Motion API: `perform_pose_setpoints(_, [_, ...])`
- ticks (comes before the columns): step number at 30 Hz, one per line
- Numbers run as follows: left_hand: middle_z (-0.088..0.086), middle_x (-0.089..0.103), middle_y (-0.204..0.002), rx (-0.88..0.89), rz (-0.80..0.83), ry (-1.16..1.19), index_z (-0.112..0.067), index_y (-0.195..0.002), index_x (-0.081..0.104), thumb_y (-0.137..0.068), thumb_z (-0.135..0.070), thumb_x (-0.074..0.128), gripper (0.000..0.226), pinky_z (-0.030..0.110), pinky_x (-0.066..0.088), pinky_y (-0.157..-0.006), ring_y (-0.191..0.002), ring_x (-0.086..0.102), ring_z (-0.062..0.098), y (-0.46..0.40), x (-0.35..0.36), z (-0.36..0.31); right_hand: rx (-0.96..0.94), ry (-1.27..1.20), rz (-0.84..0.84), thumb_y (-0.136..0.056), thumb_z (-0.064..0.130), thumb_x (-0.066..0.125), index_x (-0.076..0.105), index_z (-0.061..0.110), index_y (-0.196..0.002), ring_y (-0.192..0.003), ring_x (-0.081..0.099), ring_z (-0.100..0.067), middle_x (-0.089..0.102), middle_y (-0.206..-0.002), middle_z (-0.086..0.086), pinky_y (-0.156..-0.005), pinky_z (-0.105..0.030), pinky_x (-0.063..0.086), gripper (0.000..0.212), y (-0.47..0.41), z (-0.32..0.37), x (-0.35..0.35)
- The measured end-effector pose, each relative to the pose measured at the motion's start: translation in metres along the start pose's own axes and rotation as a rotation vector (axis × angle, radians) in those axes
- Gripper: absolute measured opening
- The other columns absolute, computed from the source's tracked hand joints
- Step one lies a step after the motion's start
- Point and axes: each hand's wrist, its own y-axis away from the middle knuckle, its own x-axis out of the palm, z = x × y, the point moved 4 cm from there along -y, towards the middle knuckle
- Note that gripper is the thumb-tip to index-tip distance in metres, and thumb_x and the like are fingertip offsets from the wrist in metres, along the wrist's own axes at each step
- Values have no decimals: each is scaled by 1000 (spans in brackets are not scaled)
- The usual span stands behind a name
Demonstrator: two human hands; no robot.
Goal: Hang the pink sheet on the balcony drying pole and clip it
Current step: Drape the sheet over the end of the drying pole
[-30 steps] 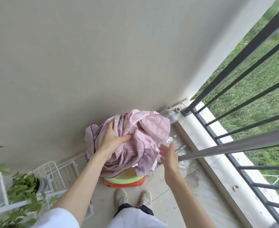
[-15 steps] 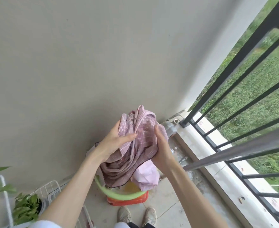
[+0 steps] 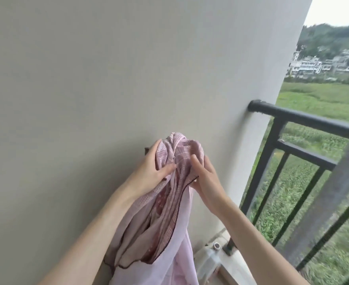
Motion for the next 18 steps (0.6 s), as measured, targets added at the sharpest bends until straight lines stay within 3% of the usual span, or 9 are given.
perform_pose_setpoints(3, [-3,27,-150,126,-81,-48,-19,-145,15,-87,-27,59,73,14,17,-101,-123,22,-5,-13,-15,-38,-138,84,-17,-97,32,40,50,47,-113,-117,56,-14,60,-122,11,-99,-44,44,24,-8,44,8])
perform_pose_setpoints(7, [1,30,-149,292,-152,-85,-19,-144,18,-88,-29,58,70,17,20,-103,-133,28,6,-30,-39,-94,-355,195,-44,-96,29,39,38,34,-136,-134,38,-16,44,-143,6,-112,-51,28,40,-11,110,22])
perform_pose_setpoints(10, [3,33,-148,404,-175,-80,-18,-144,19,-88,-30,56,68,20,23,-106,-135,32,12,-40,-54,-136,-457,277,-70,-99,15,36,45,48,-110,-122,48,-7,55,-119,28,-110,-45,34,35,-6,161,27])
perform_pose_setpoints(12, [4,31,-149,471,-178,-61,-18,-144,17,-90,-29,54,67,19,21,-106,-136,30,12,-44,-61,-163,-508,298,-81,-99,12,36,48,47,-99,-108,54,1,56,-99,37,-108,-40,38,37,1,193,32])
perform_pose_setpoints(14, [4,29,-150,526,-171,-21,-17,-145,15,-90,-28,53,67,17,20,-105,-136,28,11,-47,-68,-189,-555,272,-73,-99,12,36,51,44,-104,-109,54,1,57,-104,28,-107,-36,39,35,4,220,33])
perform_pose_setpoints(18, [6,29,-150,633,-156,53,-13,-145,13,-90,-26,54,69,12,20,-101,-136,28,12,-48,-78,-246,-630,220,-107,-98,12,37,39,22,-137,-119,52,-14,58,-116,9,-106,-37,40,40,23,275,33])
